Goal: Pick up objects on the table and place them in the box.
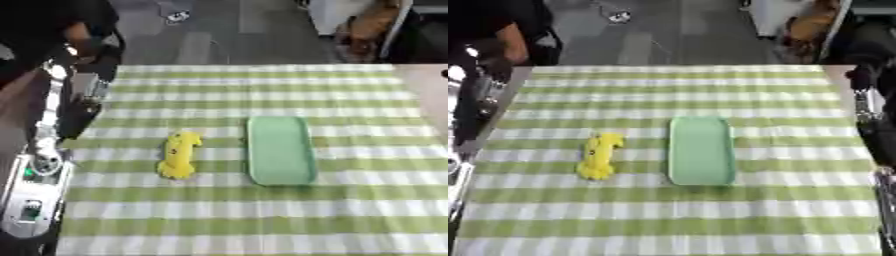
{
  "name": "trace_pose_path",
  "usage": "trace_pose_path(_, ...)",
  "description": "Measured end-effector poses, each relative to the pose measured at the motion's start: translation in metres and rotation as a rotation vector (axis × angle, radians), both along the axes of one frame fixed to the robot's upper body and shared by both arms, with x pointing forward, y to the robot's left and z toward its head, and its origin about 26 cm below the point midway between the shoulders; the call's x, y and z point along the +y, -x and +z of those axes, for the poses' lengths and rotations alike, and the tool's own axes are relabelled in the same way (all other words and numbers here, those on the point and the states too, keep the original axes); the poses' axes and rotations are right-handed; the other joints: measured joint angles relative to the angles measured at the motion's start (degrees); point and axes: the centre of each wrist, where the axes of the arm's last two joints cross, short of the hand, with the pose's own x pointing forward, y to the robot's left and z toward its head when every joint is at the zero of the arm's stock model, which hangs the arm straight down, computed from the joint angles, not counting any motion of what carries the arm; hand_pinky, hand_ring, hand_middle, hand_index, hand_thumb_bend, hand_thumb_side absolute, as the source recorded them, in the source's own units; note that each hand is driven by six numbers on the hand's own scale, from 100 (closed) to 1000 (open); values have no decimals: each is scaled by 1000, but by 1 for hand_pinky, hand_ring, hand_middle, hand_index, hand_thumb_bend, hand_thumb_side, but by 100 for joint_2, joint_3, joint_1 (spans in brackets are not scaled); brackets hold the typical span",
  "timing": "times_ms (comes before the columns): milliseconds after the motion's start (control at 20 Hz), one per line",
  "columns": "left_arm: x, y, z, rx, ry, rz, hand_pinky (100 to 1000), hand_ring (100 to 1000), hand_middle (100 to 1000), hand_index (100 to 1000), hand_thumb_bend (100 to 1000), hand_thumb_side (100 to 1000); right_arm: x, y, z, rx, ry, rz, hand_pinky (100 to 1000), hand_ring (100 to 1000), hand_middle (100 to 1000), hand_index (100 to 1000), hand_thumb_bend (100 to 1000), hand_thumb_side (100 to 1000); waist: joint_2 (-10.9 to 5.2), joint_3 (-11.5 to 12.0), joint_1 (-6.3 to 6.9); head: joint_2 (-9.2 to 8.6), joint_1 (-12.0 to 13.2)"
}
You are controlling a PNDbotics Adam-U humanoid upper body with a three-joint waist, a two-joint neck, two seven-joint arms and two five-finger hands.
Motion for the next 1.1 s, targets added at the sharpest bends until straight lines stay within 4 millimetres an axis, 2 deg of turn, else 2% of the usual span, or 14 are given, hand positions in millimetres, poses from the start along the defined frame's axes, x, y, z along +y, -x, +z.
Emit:
trace_pose_path(600, 0, 0, 0, 0, 3, -8, 699, 762, 784, 837, 513, 919, 1, -1, -4, 15, -2, 0, 690, 764, 778, 866, 228, 816, 1, 1, 0, 183, 51)
trace_pose_path(1100, 0, -1, -2, 6, 2, -8, 699, 763, 784, 837, 512, 920, 0, -2, -4, 18, -5, 2, 689, 764, 778, 866, 225, 816, 7, 2, 0, 190, 97)
